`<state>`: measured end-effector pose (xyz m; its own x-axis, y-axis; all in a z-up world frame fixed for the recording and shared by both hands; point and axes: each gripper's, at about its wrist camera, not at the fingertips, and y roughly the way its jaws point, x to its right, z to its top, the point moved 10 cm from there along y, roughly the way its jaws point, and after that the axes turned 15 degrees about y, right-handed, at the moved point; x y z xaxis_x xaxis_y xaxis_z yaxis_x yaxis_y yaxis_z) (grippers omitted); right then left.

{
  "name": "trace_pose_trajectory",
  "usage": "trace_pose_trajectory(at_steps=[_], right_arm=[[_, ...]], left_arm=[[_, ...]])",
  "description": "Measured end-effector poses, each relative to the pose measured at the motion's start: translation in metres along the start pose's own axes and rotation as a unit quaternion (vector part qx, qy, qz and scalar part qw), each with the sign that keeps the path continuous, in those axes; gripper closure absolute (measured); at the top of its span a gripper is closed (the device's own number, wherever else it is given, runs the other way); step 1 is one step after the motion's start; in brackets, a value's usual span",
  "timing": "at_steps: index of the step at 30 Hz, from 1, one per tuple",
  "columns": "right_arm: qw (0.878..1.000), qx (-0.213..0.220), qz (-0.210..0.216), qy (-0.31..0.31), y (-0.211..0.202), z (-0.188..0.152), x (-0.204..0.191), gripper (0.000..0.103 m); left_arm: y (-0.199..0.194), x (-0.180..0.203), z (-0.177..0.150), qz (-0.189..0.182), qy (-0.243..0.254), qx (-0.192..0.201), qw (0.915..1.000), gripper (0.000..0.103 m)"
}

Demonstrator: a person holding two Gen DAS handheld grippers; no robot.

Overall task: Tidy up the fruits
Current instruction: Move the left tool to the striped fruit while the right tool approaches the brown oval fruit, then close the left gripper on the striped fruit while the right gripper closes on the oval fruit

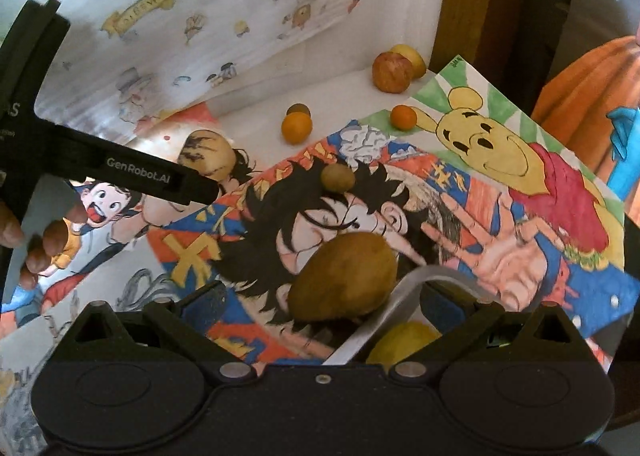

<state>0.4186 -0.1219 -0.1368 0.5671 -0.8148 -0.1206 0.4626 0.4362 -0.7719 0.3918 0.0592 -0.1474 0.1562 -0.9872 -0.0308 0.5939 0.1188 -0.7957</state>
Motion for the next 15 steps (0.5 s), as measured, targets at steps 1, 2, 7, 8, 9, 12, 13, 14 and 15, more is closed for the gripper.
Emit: trace_pose_trajectory(at_steps=[1,2,7,8,9,12,13,14,15], right_arm=[[1.0,-0.002,-0.002,-0.006,0.003,0.001,0.0,0.001],[1.0,-0.005,-0.003,-0.011,0.006,0.002,0.001,0.001],[0.999,-0.023,-0.002,-0.026,0.021,0.004,0.004,0.001],[0.999,-0.025,-0.002,-0.03,0.023,0.004,0.005,0.001],[0.999,-0.027,-0.002,-0.032,0.025,0.004,0.005,0.001],[0.999,-0.032,0.0,-0.035,0.03,0.003,0.007,0.002],[0.999,-0.033,0.0,-0.035,0.031,0.002,0.007,0.003],[0.999,-0.035,0.0,-0.036,0.032,0.002,0.008,0.004],[0.999,-0.037,0.001,-0.037,0.033,0.001,0.008,0.007]], left_arm=[[0.003,0.0,0.002,0.002,0.001,0.0,1.0,0.001],[0.005,0.0,0.005,0.004,0.002,-0.001,1.0,0.001],[0.018,0.002,0.014,0.009,0.008,-0.002,0.9999,0.001],[0.02,0.003,0.015,0.01,0.01,-0.003,0.9999,0.001],[0.022,0.003,0.017,0.011,0.011,-0.004,0.9999,0.001],[0.028,0.004,0.019,0.014,0.011,-0.008,0.9998,0.001],[0.03,0.004,0.02,0.017,0.011,-0.01,0.9997,0.001],[0.03,0.003,0.02,0.022,0.011,-0.009,0.9997,0.001],[0.031,0.003,0.021,0.027,0.011,-0.008,0.9995,0.001]])
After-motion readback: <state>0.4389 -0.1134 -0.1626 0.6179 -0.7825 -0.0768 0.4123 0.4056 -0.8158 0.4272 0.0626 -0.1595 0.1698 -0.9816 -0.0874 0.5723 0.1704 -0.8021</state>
